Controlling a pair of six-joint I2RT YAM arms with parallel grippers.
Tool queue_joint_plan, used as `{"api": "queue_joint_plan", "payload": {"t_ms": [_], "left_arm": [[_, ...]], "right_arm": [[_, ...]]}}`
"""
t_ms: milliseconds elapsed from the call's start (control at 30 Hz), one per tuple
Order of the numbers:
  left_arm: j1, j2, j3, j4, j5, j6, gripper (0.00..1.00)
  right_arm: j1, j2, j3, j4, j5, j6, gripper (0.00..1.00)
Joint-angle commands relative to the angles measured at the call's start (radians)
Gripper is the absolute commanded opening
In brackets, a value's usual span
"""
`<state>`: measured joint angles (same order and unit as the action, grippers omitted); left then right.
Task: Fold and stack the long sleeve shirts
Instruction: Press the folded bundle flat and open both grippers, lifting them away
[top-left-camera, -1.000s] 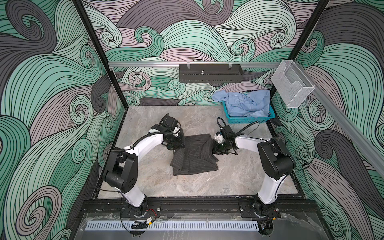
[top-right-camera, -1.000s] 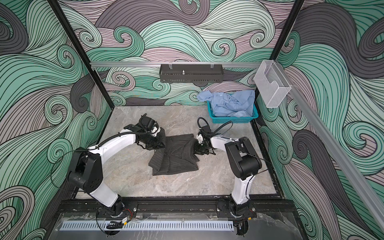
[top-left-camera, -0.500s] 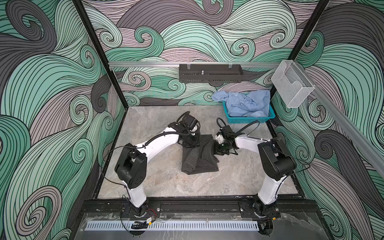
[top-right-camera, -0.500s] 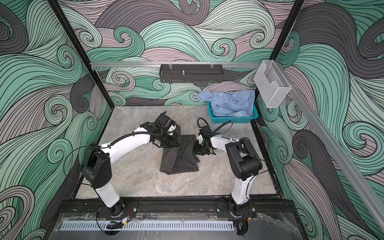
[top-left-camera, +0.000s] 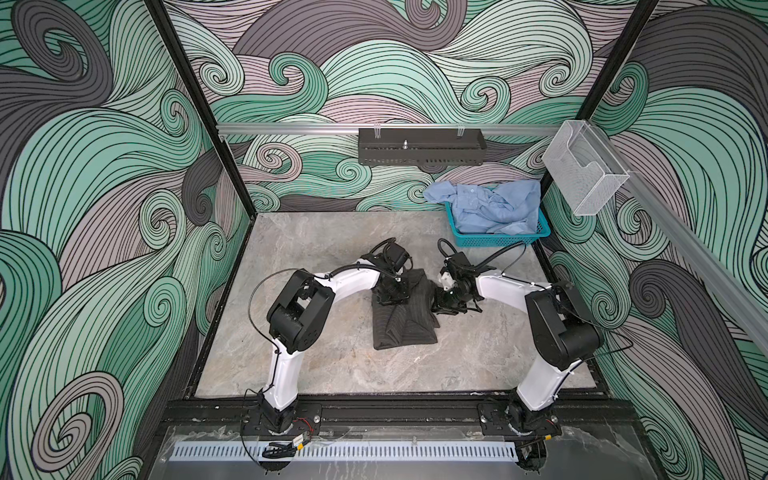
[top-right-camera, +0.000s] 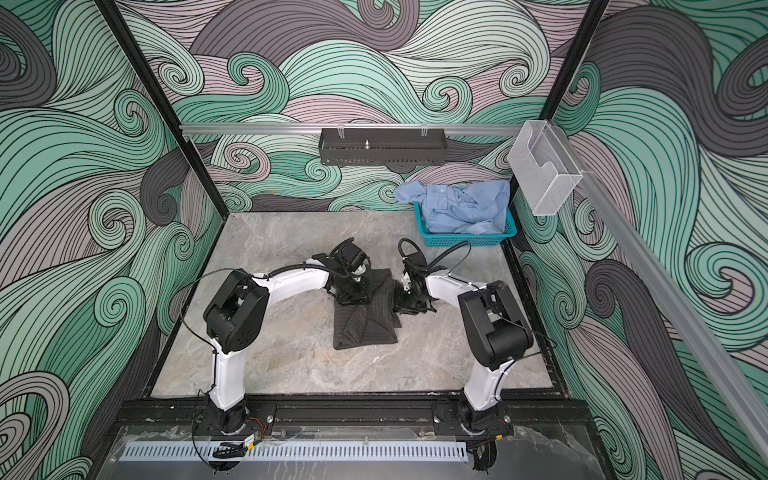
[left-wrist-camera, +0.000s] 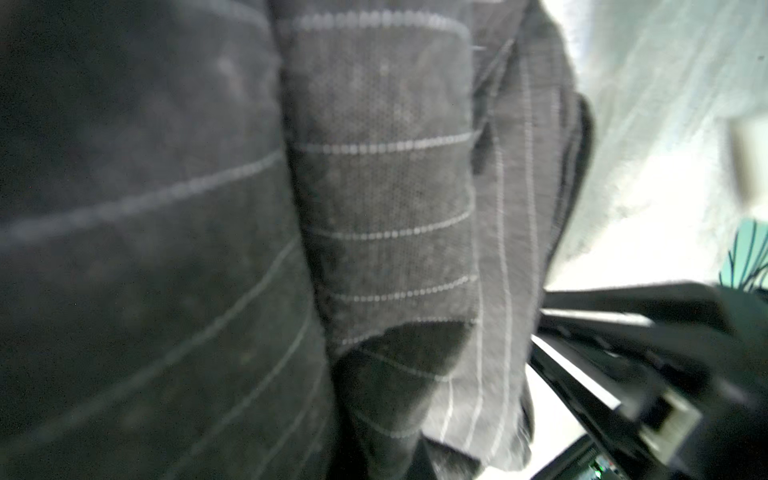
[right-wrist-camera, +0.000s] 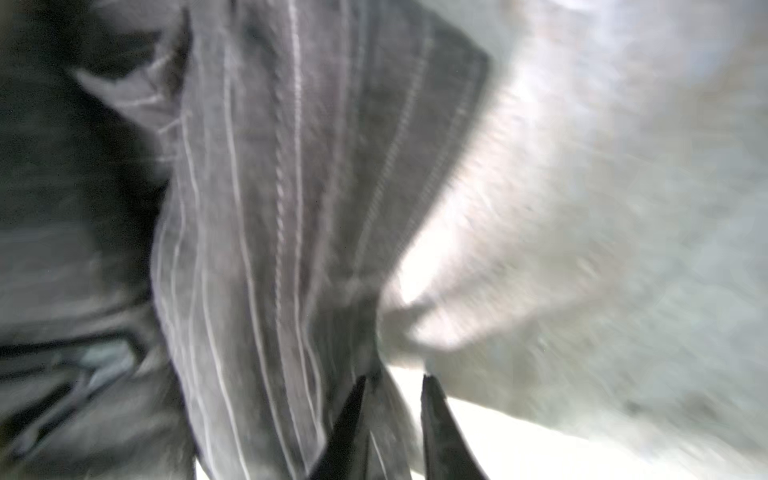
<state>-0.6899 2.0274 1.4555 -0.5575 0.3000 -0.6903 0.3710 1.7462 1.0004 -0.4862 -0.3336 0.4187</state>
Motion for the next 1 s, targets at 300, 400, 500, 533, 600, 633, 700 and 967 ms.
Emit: {"api": "queue_joint_plan", "payload": {"t_ms": [300,400,500,533,600,633,700,967], "left_arm": [[-0.025,-0.030,0.071,-0.023,0.003,0.003,0.00],[-0.037,-0.001,0.108,-0.040,0.001,0.002,0.00],[-0.046,0.016,0.120,-0.036,0.001,-0.007,0.00],[-0.048,0.018,0.122,-0.032,-0.001,-0.011,0.00],[-0.052,0.024,0.133,-0.030,-0.001,-0.013,0.00],[-0.054,0.029,0.139,-0.034,-0.002,-0.012,0.00],[-0.055,0.052,0.159,-0.046,-0.008,-0.012,0.00],[-0.048,0.102,0.143,-0.045,-0.069,-0.055,0.00]], "right_arm": [[-0.080,-0.037,-0.022,-0.039,-0.047,-0.036,0.24],[-0.080,-0.010,-0.013,-0.029,-0.072,-0.035,0.20],[-0.077,0.008,-0.013,-0.023,-0.085,-0.038,0.18],[-0.078,0.012,-0.016,-0.019,-0.086,-0.038,0.18],[-0.076,0.014,-0.020,-0.018,-0.087,-0.040,0.18],[-0.075,0.016,-0.020,-0.018,-0.087,-0.040,0.18],[-0.075,0.016,-0.021,-0.016,-0.086,-0.040,0.18],[-0.069,-0.012,-0.022,-0.030,-0.077,-0.042,0.18]]}}
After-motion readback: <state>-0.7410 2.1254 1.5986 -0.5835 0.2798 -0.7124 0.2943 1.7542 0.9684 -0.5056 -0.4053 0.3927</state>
